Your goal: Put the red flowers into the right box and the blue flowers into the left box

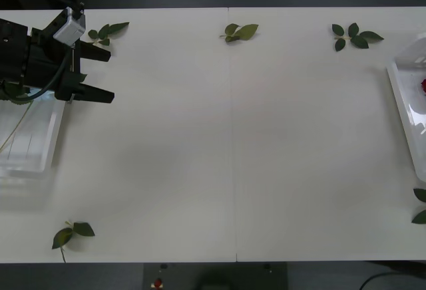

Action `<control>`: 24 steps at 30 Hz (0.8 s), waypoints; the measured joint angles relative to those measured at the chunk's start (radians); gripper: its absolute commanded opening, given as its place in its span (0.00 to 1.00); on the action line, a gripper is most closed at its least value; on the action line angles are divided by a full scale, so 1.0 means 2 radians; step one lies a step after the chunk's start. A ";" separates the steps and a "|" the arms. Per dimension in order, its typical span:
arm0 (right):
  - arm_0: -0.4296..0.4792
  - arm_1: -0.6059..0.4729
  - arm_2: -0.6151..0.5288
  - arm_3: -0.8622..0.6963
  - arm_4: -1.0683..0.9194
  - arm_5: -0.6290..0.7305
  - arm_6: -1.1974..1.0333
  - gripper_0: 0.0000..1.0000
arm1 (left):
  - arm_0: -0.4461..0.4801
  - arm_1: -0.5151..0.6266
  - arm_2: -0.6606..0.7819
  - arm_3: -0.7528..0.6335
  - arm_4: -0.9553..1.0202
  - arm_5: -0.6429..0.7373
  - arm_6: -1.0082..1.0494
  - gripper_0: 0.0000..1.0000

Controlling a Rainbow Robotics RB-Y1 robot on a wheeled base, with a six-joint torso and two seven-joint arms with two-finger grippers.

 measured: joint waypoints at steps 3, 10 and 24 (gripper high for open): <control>0.000 0.000 0.000 -0.006 -0.047 0.000 0.026 1.00 | 0.000 0.000 0.000 0.000 0.000 0.000 0.000 1.00; 0.000 -0.016 0.000 -0.069 -0.250 0.018 0.127 1.00 | 0.000 0.000 0.000 0.000 0.000 0.000 0.000 1.00; 0.008 -0.031 0.000 -0.221 -0.643 0.053 0.292 1.00 | 0.000 0.000 0.000 0.000 0.000 0.000 0.000 1.00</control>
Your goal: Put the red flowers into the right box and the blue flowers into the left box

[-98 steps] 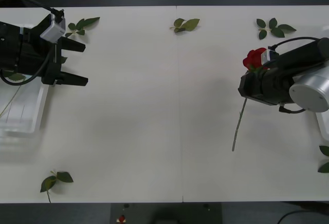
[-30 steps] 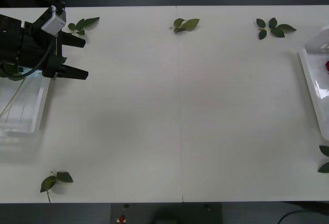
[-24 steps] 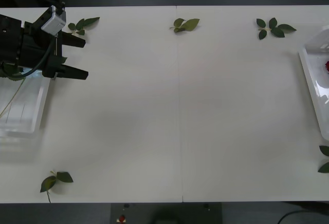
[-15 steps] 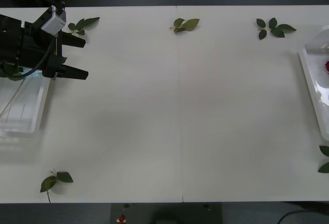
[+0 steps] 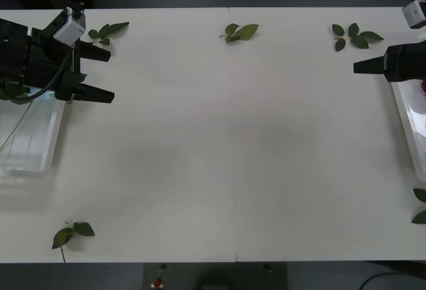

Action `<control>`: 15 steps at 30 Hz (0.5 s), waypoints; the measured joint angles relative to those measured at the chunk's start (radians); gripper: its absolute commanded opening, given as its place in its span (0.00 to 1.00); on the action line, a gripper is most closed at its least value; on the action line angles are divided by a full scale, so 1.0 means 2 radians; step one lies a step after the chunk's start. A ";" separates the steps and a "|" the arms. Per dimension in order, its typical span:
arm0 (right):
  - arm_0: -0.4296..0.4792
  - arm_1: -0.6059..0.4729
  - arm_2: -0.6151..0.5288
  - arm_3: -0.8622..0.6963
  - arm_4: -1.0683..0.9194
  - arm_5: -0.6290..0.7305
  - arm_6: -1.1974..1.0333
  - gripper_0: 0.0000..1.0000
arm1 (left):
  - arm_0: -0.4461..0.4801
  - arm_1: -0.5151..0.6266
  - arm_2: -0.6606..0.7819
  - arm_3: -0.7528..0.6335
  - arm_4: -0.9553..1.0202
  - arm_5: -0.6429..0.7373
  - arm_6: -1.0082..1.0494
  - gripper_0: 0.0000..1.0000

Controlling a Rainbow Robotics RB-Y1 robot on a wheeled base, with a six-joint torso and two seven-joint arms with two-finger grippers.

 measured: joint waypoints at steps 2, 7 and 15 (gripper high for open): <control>0.000 0.000 0.000 -0.002 -0.048 0.029 0.056 1.00 | 0.000 0.000 0.000 0.000 0.000 0.000 0.000 1.00; 0.000 0.000 0.000 -0.034 -0.095 0.048 0.170 1.00 | 0.000 0.000 0.000 0.000 0.000 0.000 0.000 1.00; 0.000 0.002 0.000 -0.094 -0.175 0.071 0.240 1.00 | 0.000 0.000 0.000 0.000 0.000 0.000 0.000 1.00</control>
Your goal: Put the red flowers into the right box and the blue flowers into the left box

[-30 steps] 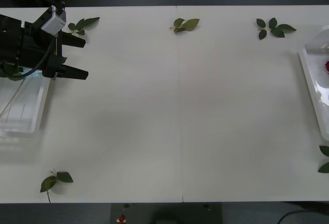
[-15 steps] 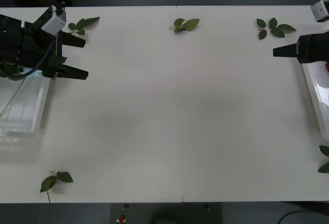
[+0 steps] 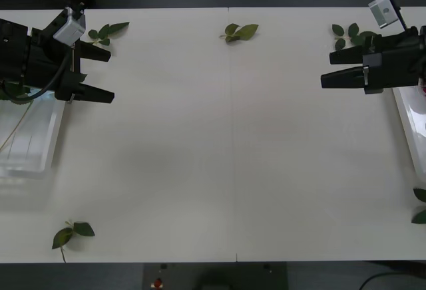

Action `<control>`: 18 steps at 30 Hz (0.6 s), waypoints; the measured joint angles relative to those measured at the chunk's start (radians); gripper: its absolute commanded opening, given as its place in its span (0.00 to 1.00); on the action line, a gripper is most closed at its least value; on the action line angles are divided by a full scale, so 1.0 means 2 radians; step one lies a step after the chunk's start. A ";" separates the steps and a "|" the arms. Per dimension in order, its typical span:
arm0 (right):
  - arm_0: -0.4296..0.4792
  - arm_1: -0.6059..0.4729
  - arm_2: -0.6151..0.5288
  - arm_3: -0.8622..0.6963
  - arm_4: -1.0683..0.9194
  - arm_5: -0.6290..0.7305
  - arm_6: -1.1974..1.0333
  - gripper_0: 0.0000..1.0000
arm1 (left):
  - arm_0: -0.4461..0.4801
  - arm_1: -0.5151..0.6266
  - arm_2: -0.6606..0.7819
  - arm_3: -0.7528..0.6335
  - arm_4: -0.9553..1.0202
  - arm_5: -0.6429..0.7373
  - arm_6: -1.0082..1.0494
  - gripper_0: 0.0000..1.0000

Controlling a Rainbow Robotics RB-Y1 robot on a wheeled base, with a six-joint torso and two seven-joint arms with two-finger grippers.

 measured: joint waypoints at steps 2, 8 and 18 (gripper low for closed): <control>0.000 0.005 0.000 -0.008 -0.006 0.006 0.023 1.00 | 0.000 0.000 0.000 0.000 0.000 0.000 0.000 1.00; -0.001 0.045 0.000 -0.013 -0.010 0.032 0.040 1.00 | 0.000 0.000 0.000 0.000 0.000 0.000 0.000 1.00; -0.015 0.094 0.007 -0.013 -0.008 0.044 0.079 1.00 | 0.000 0.000 0.000 0.000 0.000 0.000 0.000 1.00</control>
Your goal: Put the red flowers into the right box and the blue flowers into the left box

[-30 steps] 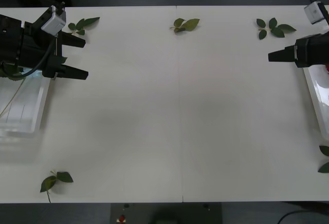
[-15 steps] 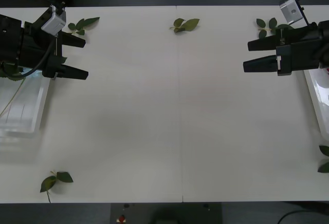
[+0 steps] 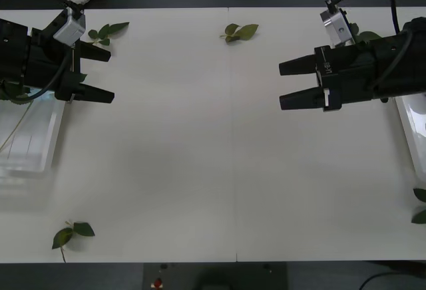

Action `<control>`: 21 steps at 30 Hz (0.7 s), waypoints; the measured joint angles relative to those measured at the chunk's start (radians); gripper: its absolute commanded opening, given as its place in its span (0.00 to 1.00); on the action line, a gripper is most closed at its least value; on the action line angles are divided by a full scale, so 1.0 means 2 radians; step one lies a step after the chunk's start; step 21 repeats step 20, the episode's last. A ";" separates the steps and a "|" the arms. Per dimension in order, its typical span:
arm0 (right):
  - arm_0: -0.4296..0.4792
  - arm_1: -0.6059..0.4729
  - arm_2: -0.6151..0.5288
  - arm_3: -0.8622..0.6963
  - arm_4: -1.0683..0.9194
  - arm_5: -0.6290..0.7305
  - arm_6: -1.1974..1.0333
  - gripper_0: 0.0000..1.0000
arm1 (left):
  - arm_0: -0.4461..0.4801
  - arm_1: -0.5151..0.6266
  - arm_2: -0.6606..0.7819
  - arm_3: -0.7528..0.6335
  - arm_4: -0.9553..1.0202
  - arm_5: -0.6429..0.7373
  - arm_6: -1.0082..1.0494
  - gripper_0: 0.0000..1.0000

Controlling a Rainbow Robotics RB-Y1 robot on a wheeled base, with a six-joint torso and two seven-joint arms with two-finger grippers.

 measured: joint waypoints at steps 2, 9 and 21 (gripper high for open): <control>-0.012 0.007 0.011 0.000 0.000 -0.001 0.000 1.00 | 0.000 0.000 0.000 0.000 0.000 0.000 0.000 1.00; -0.041 0.032 0.030 0.016 0.000 -0.001 0.000 1.00 | 0.000 0.000 0.000 0.000 0.000 0.000 0.000 1.00; -0.041 0.037 0.029 0.019 0.000 -0.001 0.000 1.00 | 0.000 0.000 0.000 0.000 0.000 0.000 0.000 1.00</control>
